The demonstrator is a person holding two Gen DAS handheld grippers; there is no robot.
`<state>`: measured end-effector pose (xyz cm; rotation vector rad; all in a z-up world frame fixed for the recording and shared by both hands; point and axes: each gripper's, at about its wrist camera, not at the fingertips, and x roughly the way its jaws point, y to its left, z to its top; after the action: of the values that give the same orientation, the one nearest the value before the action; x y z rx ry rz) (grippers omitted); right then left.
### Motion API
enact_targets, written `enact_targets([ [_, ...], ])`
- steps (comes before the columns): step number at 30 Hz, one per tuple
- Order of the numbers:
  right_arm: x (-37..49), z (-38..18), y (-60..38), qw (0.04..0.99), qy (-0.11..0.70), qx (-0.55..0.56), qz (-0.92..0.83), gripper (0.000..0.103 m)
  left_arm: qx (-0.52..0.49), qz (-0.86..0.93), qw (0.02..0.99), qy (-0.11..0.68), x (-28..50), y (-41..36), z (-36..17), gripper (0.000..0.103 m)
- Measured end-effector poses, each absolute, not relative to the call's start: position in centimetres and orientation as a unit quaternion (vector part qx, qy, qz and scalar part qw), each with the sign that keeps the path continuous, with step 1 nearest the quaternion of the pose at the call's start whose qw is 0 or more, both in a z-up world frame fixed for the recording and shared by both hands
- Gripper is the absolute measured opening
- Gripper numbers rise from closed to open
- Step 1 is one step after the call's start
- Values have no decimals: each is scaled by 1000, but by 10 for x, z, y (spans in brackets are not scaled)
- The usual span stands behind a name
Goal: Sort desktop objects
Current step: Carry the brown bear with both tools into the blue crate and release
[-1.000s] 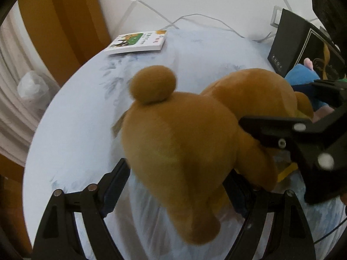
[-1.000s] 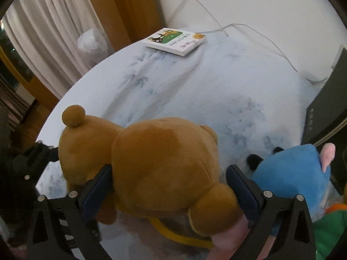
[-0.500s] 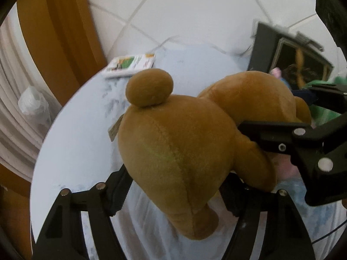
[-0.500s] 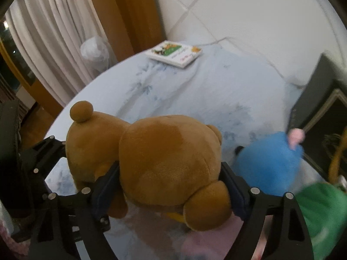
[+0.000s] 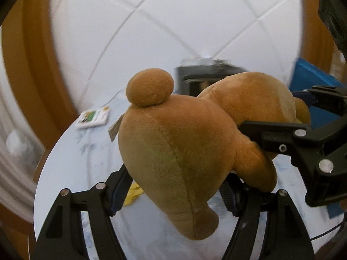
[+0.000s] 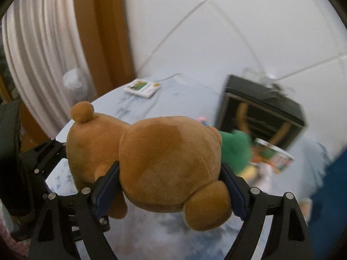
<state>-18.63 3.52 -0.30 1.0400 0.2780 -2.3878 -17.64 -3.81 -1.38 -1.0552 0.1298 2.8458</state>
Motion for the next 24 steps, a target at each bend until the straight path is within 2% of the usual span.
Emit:
enact_targets([
  [14, -69, 85, 209, 87, 43, 310, -946, 87, -239, 939, 221, 110, -105, 127, 67, 71],
  [24, -8, 125, 307, -2, 24, 266, -964, 88, -191, 927, 295, 133, -77, 217, 104, 71],
])
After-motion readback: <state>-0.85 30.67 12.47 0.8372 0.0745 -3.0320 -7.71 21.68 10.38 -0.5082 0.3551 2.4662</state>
